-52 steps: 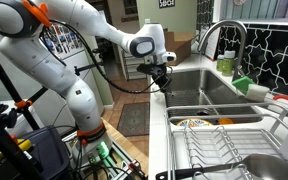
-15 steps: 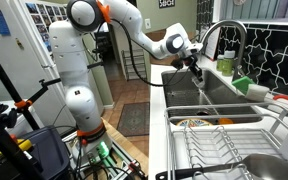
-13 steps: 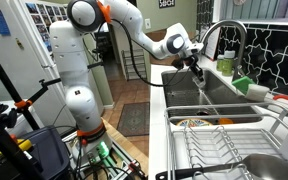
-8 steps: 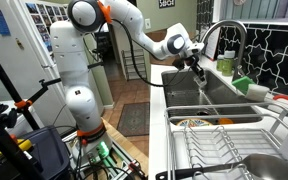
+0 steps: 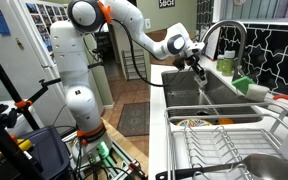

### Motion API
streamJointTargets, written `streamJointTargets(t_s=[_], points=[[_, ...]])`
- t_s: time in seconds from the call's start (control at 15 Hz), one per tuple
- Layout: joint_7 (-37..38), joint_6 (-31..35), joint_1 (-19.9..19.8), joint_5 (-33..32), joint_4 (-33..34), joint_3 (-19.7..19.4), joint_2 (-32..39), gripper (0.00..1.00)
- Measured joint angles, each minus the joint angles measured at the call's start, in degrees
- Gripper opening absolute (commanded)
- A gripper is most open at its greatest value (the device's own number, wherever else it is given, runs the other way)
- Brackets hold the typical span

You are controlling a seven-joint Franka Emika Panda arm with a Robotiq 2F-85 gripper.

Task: Pick up the small clear lunch box and fetch some water, pour the water from the small clear lunch box onto the plate in the sink and place the small clear lunch box back on the kitchen counter

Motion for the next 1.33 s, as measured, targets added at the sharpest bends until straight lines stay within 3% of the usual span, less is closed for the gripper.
streamJointTargets(t_s=[1.33], points=[[0.0,0.9,1.0,4.6,0.0,-0.1,0.3,0.03]])
